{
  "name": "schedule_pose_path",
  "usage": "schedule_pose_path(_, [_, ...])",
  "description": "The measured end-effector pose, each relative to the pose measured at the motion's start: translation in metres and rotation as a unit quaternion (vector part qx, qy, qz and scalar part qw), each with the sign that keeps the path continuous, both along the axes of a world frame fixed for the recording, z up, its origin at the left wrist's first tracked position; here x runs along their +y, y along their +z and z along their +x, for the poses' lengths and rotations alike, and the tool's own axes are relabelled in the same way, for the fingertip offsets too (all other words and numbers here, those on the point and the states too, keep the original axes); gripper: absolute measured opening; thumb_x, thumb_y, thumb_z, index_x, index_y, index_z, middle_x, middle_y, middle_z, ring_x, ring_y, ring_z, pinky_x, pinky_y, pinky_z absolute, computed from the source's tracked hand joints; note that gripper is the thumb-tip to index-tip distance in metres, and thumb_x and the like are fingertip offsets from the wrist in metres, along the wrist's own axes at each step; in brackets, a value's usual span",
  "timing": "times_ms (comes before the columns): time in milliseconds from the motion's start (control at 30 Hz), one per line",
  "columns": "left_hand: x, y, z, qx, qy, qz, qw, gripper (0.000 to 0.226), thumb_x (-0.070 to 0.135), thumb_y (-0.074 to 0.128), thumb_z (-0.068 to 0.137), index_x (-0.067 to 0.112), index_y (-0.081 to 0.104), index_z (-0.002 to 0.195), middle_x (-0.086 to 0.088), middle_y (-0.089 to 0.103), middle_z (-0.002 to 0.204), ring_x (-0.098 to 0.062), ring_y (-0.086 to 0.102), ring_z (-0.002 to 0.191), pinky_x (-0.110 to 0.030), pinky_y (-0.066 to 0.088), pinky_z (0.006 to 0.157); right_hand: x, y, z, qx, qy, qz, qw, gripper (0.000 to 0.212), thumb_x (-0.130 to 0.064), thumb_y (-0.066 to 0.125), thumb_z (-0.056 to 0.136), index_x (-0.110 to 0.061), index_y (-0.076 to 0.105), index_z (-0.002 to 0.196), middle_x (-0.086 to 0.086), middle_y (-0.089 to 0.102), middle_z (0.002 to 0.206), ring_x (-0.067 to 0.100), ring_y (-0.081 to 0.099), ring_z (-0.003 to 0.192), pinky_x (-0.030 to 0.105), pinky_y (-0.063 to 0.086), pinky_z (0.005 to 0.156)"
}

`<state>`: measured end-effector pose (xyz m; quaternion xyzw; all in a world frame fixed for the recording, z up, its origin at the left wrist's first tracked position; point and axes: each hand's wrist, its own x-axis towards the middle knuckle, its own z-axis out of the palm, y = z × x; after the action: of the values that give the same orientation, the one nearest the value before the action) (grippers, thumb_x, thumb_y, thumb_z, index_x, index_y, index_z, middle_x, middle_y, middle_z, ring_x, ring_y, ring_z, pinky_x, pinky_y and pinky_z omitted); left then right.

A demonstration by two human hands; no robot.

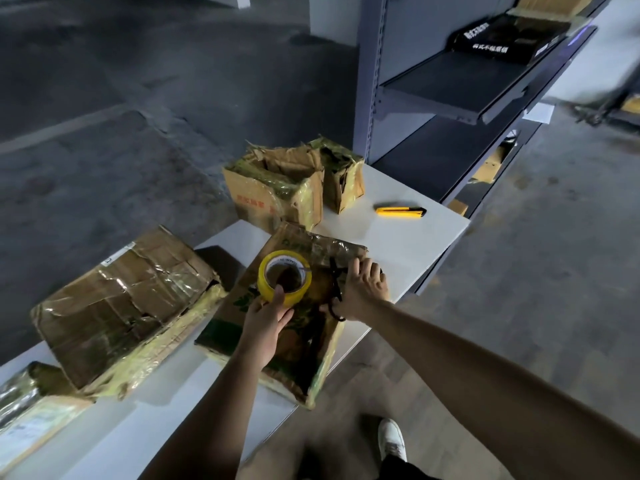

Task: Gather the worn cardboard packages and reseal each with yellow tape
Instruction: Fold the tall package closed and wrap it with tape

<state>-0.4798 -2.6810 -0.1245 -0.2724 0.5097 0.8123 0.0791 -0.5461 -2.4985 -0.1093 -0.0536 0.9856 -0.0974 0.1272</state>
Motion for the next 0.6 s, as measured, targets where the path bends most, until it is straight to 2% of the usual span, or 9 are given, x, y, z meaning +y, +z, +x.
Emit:
schedule_pose_path(67, [-0.003, -0.004, -0.001, -0.010, 0.031, 0.000, 0.999, 0.042, 0.028, 0.060, 0.094, 0.010, 0.050, 0.131, -0.012, 0.062, 0.131, -0.020, 0.065, 0.111, -0.048, 0.041, 0.112, -0.001, -0.007, -0.012, -0.014, 0.001, 0.021, 1.000, 0.120, -0.067, 0.075, 0.067, -0.007, 0.012, 0.150, 0.018, 0.018, 0.151, 0.037, 0.023, 0.137, 0.041, 0.023, 0.116])
schedule_pose_path(100, [-0.004, -0.005, -0.002, -0.018, 0.043, 0.000, 0.999, 0.041, 0.025, 0.059, 0.096, 0.009, 0.048, 0.132, -0.012, 0.064, 0.127, -0.019, 0.066, 0.106, -0.047, 0.044, 0.109, 0.000, -0.009, -0.020, -0.016, -0.009, 0.025, 1.000, 0.121, -0.068, 0.075, 0.067, -0.007, 0.011, 0.150, 0.018, 0.020, 0.149, 0.037, 0.024, 0.136, 0.042, 0.023, 0.116])
schedule_pose_path(167, [-0.005, -0.008, -0.001, -0.028, 0.054, -0.003, 0.998, 0.052, 0.026, 0.059, 0.097, 0.010, 0.040, 0.142, -0.006, 0.065, 0.117, -0.021, 0.066, 0.103, -0.046, 0.047, 0.105, 0.007, -0.009, -0.038, -0.009, -0.027, 0.030, 0.999, 0.118, -0.069, 0.075, 0.067, -0.007, 0.014, 0.147, 0.018, 0.026, 0.141, 0.036, 0.027, 0.132, 0.041, 0.025, 0.113])
schedule_pose_path(233, [-0.005, -0.010, -0.001, -0.032, 0.055, -0.010, 0.998, 0.057, 0.029, 0.058, 0.096, 0.011, 0.037, 0.146, -0.002, 0.064, 0.112, -0.022, 0.065, 0.103, -0.046, 0.048, 0.104, 0.013, -0.008, -0.055, 0.013, -0.030, 0.027, 0.999, 0.104, -0.065, 0.071, 0.074, -0.008, 0.019, 0.143, 0.017, 0.030, 0.138, 0.036, 0.030, 0.130, 0.041, 0.028, 0.109])
schedule_pose_path(300, [-0.004, -0.010, -0.003, -0.037, 0.060, -0.023, 0.997, 0.055, 0.030, 0.057, 0.097, 0.011, 0.038, 0.145, -0.002, 0.064, 0.114, -0.021, 0.065, 0.103, -0.043, 0.049, 0.102, 0.017, -0.007, -0.068, 0.030, -0.022, 0.025, 0.999, 0.098, -0.062, 0.069, 0.078, -0.008, 0.020, 0.144, 0.018, 0.031, 0.139, 0.035, 0.032, 0.129, 0.041, 0.029, 0.107])
schedule_pose_path(400, [-0.003, -0.006, -0.006, -0.040, 0.067, -0.036, 0.996, 0.050, 0.033, 0.056, 0.097, 0.013, 0.043, 0.141, -0.004, 0.063, 0.119, -0.021, 0.065, 0.106, -0.041, 0.052, 0.098, 0.020, -0.008, -0.084, 0.026, -0.010, 0.011, 1.000, 0.104, -0.065, 0.070, 0.077, -0.007, 0.019, 0.146, 0.018, 0.033, 0.140, 0.036, 0.034, 0.129, 0.041, 0.031, 0.107])
schedule_pose_path(533, [0.000, 0.000, -0.012, -0.037, 0.059, -0.059, 0.996, 0.048, 0.035, 0.053, 0.100, 0.015, 0.045, 0.142, -0.006, 0.058, 0.132, -0.023, 0.063, 0.112, -0.040, 0.050, 0.099, 0.030, -0.014, -0.094, 0.004, -0.027, -0.069, 0.997, 0.099, -0.067, 0.073, 0.073, -0.006, 0.030, 0.139, 0.019, 0.042, 0.134, 0.039, 0.041, 0.126, 0.044, 0.036, 0.103])
schedule_pose_path(600, [0.004, 0.007, -0.018, -0.038, 0.057, -0.072, 0.995, 0.044, 0.034, 0.053, 0.100, 0.015, 0.047, 0.139, -0.007, 0.057, 0.135, -0.024, 0.063, 0.114, -0.039, 0.050, 0.099, 0.035, -0.016, -0.098, -0.035, -0.031, -0.117, 0.992, 0.096, -0.068, 0.075, 0.070, -0.007, 0.034, 0.132, 0.019, 0.045, 0.131, 0.039, 0.043, 0.125, 0.046, 0.039, 0.101])
